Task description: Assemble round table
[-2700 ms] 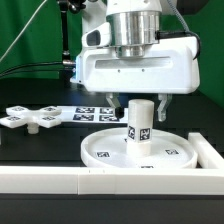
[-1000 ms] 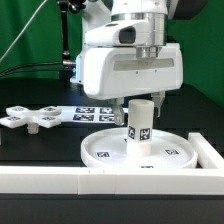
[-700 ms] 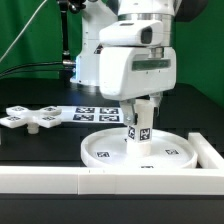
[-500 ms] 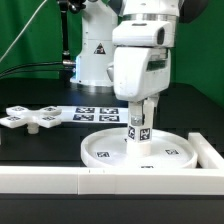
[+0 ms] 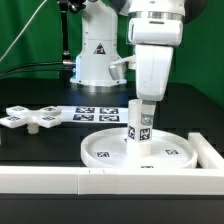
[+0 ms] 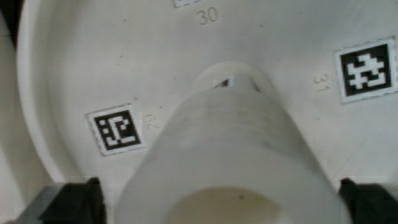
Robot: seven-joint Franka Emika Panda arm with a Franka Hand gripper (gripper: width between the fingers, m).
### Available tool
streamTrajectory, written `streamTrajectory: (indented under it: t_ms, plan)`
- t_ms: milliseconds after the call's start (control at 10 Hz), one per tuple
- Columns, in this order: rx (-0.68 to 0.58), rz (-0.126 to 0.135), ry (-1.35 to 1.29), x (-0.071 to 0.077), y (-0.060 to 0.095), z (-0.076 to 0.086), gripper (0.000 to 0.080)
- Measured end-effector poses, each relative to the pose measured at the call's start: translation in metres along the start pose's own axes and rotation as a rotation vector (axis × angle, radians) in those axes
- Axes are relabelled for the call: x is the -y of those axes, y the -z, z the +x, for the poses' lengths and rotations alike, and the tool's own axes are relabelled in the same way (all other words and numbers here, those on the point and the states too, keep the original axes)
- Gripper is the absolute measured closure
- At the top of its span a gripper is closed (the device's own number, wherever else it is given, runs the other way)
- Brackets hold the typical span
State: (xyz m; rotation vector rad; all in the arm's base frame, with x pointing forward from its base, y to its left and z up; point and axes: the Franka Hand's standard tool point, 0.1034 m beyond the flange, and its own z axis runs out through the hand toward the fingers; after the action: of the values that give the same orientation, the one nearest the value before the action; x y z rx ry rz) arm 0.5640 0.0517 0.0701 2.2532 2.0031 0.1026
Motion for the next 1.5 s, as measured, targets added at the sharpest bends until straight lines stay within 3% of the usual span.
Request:
streamTrajectory:
  t_ms: [500, 700, 1200, 1500]
  plan:
    - [0.025, -0.001, 0.244, 0.001, -0.003, -0.006, 0.0151]
    - [0.031, 0.01, 0.252, 0.003, -0.005, -0.01, 0.039]
    - [0.032, 0.011, 0.238, 0.003, -0.005, -0.011, 0.039]
    - [0.035, 0.014, -0.098, 0.005, -0.005, -0.01, 0.039]
